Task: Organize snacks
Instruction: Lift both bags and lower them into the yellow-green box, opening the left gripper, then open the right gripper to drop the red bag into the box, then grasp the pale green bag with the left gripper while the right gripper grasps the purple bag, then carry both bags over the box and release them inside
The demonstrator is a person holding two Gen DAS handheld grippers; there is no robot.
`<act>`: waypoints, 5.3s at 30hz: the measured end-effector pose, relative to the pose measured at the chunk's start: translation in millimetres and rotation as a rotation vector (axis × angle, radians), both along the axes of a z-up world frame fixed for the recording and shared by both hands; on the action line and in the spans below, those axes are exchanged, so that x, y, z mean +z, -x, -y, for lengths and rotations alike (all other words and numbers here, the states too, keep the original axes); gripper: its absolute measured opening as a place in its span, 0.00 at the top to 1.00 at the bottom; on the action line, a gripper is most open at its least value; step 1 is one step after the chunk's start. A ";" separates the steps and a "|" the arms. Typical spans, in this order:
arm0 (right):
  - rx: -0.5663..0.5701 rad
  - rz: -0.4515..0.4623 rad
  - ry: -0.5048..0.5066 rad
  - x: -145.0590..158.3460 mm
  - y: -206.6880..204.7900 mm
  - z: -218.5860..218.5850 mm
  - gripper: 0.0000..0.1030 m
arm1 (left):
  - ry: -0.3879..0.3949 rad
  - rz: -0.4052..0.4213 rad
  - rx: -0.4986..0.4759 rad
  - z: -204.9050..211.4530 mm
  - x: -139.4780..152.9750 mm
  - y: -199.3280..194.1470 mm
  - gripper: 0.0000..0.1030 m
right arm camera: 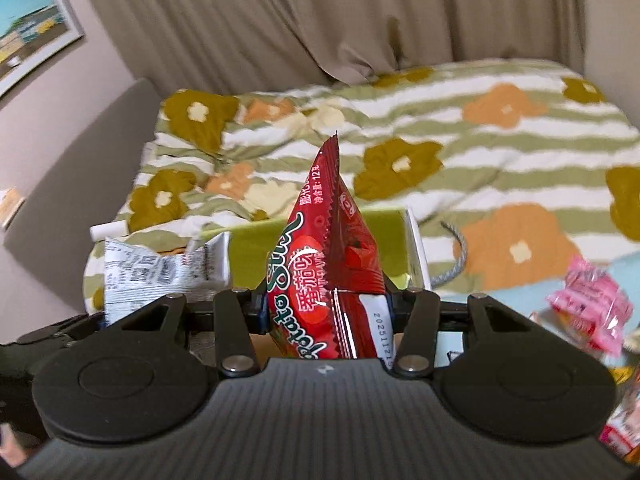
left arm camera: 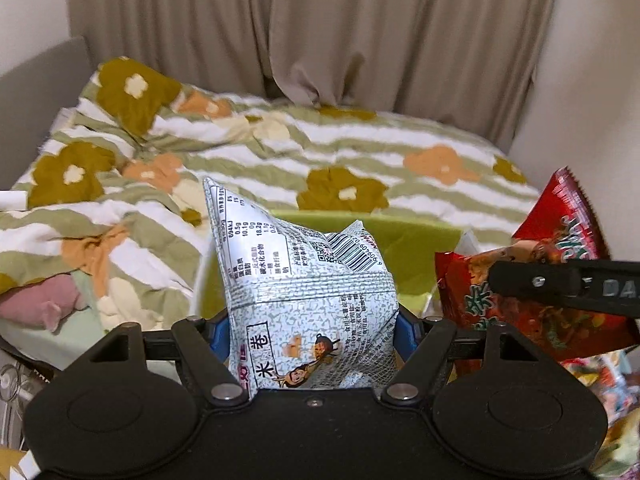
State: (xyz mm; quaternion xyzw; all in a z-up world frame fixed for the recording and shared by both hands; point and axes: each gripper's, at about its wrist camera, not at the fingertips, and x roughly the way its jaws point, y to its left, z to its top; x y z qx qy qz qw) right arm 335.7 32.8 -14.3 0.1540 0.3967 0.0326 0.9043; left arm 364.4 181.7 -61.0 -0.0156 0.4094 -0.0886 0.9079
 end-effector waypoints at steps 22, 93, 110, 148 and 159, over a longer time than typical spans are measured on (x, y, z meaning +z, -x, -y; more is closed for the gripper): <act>0.061 -0.069 -0.023 -24.4 -26.2 -3.3 0.38 | -0.015 -0.004 0.178 -29.8 11.9 36.8 0.01; -0.361 -0.143 0.092 -7.4 273.8 262.2 0.00 | -0.022 0.041 -0.692 265.7 -6.0 181.5 0.01; -0.542 -0.331 -0.158 -93.7 291.6 286.6 0.00 | -0.117 -0.122 -0.951 325.3 -84.0 174.5 0.18; -0.355 -0.342 -0.167 -108.7 285.6 297.6 0.18 | -0.022 -0.078 -0.728 297.3 -49.7 209.1 0.56; -0.212 -0.219 -0.115 -54.7 276.7 288.9 0.19 | 0.039 0.050 -0.550 270.8 1.1 226.9 0.56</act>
